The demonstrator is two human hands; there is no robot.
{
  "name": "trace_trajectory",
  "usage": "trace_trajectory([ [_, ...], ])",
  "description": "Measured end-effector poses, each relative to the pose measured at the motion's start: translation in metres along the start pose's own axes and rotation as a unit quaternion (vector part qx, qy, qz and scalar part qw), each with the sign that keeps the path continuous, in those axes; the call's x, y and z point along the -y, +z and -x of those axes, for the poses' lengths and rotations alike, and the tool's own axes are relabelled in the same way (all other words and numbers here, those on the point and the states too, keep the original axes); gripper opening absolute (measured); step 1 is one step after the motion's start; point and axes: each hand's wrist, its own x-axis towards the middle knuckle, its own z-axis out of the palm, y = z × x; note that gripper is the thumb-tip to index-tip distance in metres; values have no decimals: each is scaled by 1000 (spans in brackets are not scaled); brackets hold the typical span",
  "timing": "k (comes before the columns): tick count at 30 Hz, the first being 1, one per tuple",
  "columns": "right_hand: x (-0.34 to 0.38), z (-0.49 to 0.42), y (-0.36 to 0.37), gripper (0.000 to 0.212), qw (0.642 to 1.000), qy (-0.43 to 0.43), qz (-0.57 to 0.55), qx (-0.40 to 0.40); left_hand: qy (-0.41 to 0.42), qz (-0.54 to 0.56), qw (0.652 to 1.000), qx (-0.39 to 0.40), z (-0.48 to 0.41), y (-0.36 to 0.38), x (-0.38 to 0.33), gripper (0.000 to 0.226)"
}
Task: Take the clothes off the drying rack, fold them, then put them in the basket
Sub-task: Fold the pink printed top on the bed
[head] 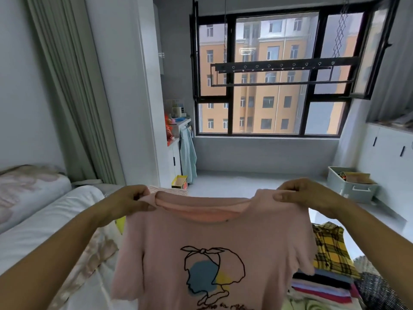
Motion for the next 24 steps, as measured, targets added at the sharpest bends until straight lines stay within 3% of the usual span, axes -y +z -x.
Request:
trace_trajectory([
  [3, 1, 0, 2, 43, 993, -16, -108, -42, 1, 24, 1000, 18, -3, -6, -1, 35],
  [9, 15, -14, 24, 11, 976, -22, -205, -71, 18, 33, 999, 35, -14, -25, 14, 59],
  [13, 20, -23, 43, 20, 975, -2, -195, -109, 35, 170, 980, 95, -24, -49, 27, 65],
  [15, 24, -26, 52, 20, 980, 1, -155, -123, 30, 168, 977, 128, -27, -59, 31, 62],
  [17, 30, -29, 60, 19, 981, -2, -134, -143, 36, 106, 990, 90, -34, -66, 38, 51],
  [20, 41, -32, 69, 20, 987, -7, -86, -134, 50, 111, 991, -47, -45, -73, 52, 22],
  [24, 50, -34, 87, 20, 997, 51, 3, -55, 60, 25, 997, -41, -45, -68, 62, 28],
])
